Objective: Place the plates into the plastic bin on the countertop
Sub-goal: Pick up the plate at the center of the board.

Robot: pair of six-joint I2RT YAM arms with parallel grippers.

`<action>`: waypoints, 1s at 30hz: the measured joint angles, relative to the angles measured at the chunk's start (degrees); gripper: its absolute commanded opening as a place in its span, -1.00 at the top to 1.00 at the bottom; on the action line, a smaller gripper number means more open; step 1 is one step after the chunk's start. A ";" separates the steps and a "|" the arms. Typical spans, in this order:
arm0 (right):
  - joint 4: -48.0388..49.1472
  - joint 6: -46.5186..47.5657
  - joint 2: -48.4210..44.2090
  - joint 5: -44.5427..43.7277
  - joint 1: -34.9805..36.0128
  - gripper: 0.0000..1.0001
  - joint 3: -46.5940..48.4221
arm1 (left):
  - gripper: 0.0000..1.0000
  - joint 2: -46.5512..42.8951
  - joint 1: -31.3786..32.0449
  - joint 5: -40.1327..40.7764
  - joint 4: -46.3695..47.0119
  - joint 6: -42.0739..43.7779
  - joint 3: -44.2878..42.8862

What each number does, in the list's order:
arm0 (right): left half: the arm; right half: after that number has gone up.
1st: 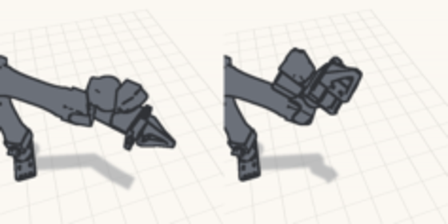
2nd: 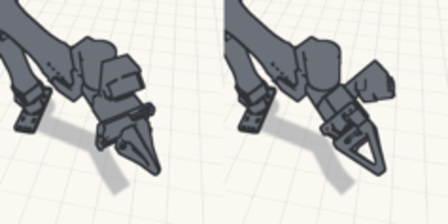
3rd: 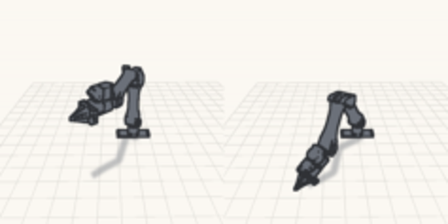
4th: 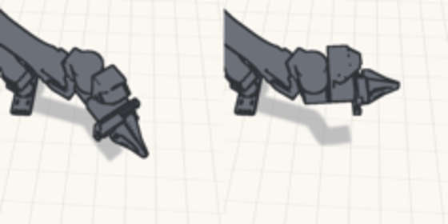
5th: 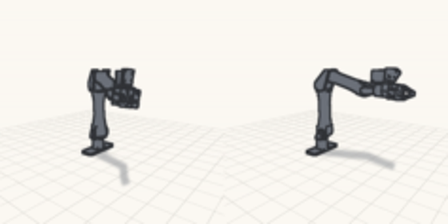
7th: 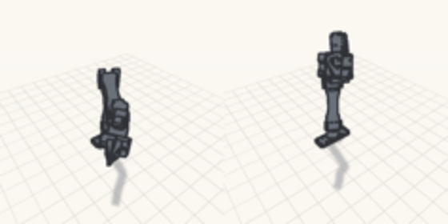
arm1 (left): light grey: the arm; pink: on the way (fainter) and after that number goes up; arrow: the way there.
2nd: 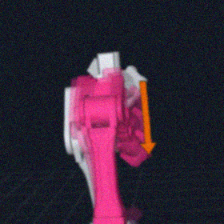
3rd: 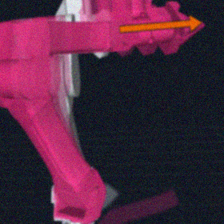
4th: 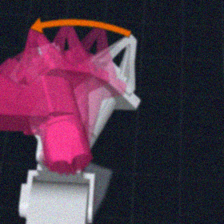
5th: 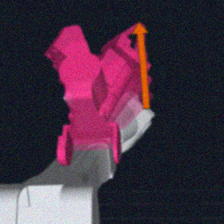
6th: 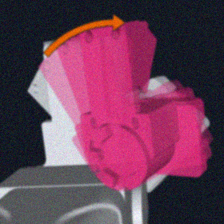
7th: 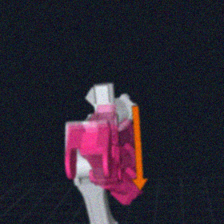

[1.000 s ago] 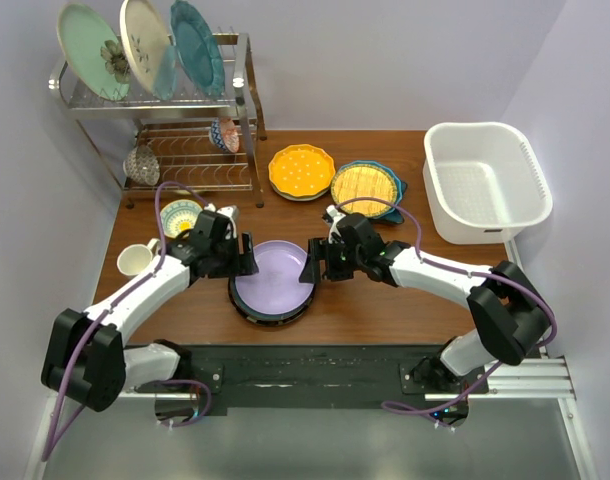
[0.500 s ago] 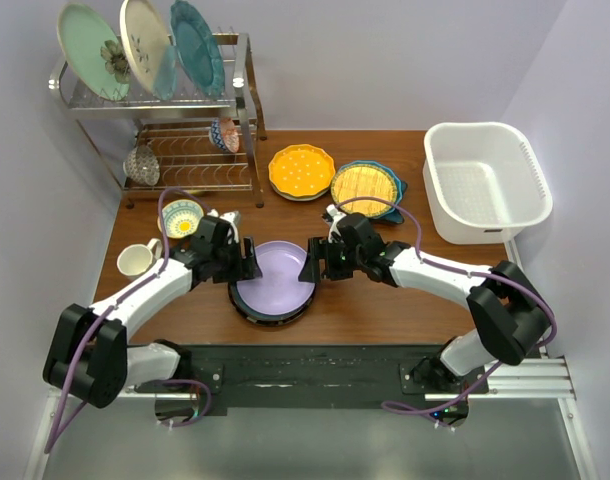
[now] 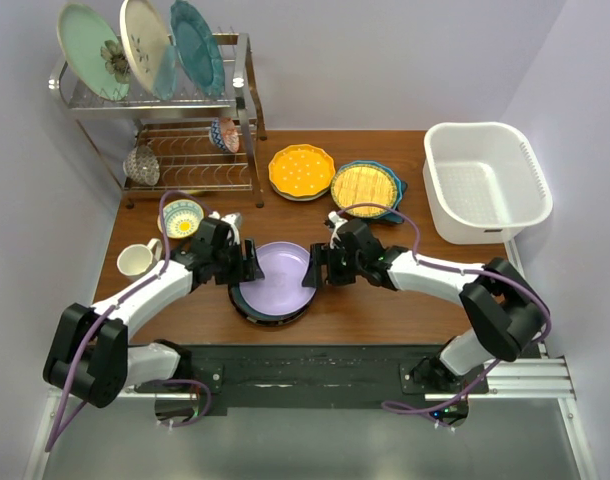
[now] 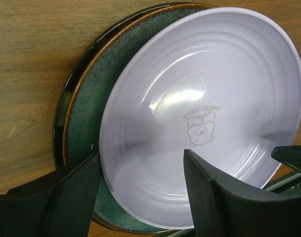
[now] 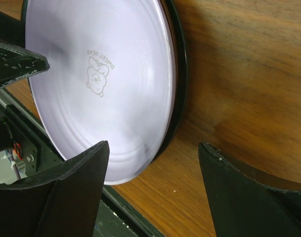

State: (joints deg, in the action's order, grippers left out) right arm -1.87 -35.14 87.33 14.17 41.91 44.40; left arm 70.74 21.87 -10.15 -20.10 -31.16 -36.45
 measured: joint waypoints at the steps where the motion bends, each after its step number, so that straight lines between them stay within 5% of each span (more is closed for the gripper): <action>1: 0.26 -0.04 0.17 -0.02 0.00 -0.53 -0.07 | -0.40 0.00 0.00 -0.11 0.11 0.00 0.07; 19: 8.61 -2.89 0.17 0.07 -0.63 -0.38 -4.48 | -0.42 0.24 0.04 -4.31 2.89 -0.81 1.66; 30: 10.80 -4.76 -0.39 0.55 -1.11 0.24 -5.22 | -0.43 0.44 0.17 -6.78 3.85 -0.76 1.68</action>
State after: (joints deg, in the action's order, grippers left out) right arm 8.93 -39.90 86.94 14.72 40.80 39.18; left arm 71.18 22.04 -16.93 -16.25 -31.92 -34.76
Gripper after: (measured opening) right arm 0.465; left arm 0.712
